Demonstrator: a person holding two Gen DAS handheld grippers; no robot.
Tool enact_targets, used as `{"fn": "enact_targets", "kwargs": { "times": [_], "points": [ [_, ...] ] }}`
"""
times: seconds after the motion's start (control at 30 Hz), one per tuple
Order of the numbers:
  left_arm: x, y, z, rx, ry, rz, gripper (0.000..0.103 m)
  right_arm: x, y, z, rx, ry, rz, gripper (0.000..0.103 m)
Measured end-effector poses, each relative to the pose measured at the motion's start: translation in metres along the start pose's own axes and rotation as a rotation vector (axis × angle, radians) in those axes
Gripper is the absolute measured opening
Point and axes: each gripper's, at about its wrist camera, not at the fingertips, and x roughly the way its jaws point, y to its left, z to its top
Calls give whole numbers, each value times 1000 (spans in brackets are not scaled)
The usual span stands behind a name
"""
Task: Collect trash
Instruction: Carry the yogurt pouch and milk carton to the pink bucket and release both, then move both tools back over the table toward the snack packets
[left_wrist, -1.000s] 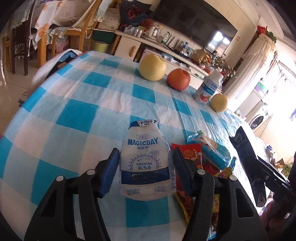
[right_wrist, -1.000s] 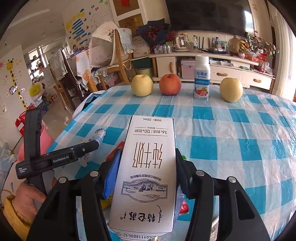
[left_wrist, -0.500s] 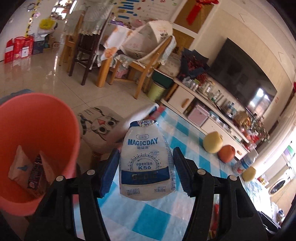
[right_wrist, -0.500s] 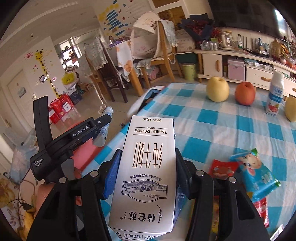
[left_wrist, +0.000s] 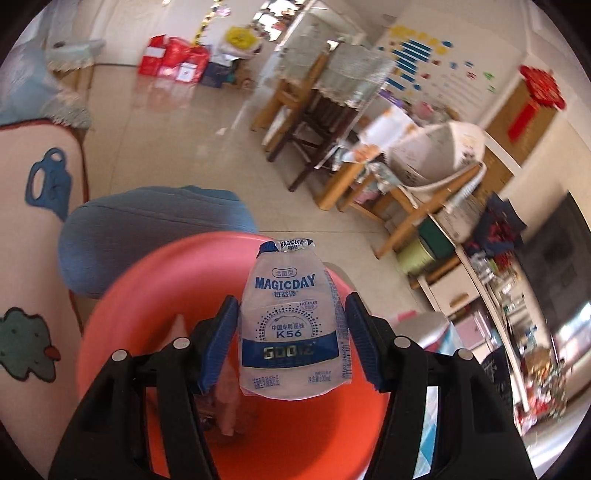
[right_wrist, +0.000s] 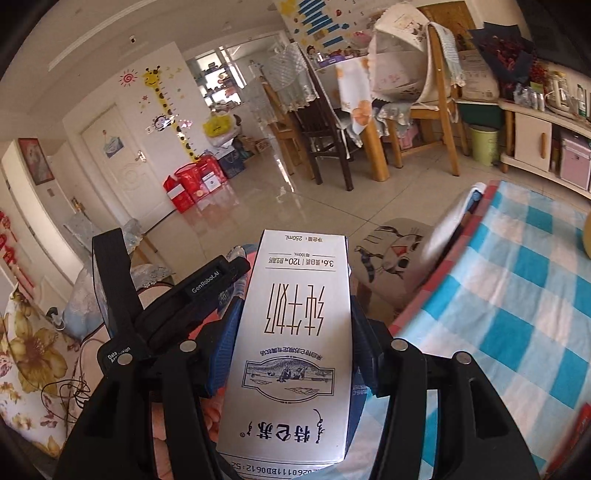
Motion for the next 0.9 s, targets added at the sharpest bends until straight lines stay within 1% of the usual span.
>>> {"fn": "enact_targets", "kwargs": {
  "times": [0.1, 0.2, 0.27, 0.3, 0.33, 0.37, 0.4, 0.47, 0.53, 0.57, 0.7, 0.9],
  "points": [
    [6, 14, 9, -39, 11, 13, 61, 29, 14, 9, 2, 20, 40, 56],
    [12, 21, 17, -40, 23, 19, 61, 55, 23, 14, 5, 41, 49, 57],
    [16, 22, 19, -42, 44, 0, 61, 70, 23, 15, 27, 57, 50, 58],
    [18, 25, 19, -46, 51, -8, 61, 74, 21, 15, 37, 62, 53, 59],
    [19, 25, 19, -48, 55, -12, 61, 77, 20, 14, 47, 64, 48, 67],
    [20, 26, 20, -46, 57, -16, 64, 78, 18, 13, 56, 60, 33, 71],
    [21, 24, 19, -40, 57, -21, 67, 76, 15, 12, 66, 52, 29, 74],
    [22, 20, 18, -19, 55, -29, 74, 71, 9, 10, 86, 31, 21, 77],
    [21, 14, 17, 12, 50, -32, 80, 61, -1, 7, 100, 10, -1, 83],
    [20, 11, 16, 29, 42, -27, 83, 54, -5, 4, 107, -1, -13, 84],
    [14, -1, 13, 70, 6, -3, 86, 29, -16, -11, 127, -37, -68, 89],
    [8, -13, 2, 111, -33, -52, 86, -5, -35, -36, 163, -43, -150, 90]
  ]
}}
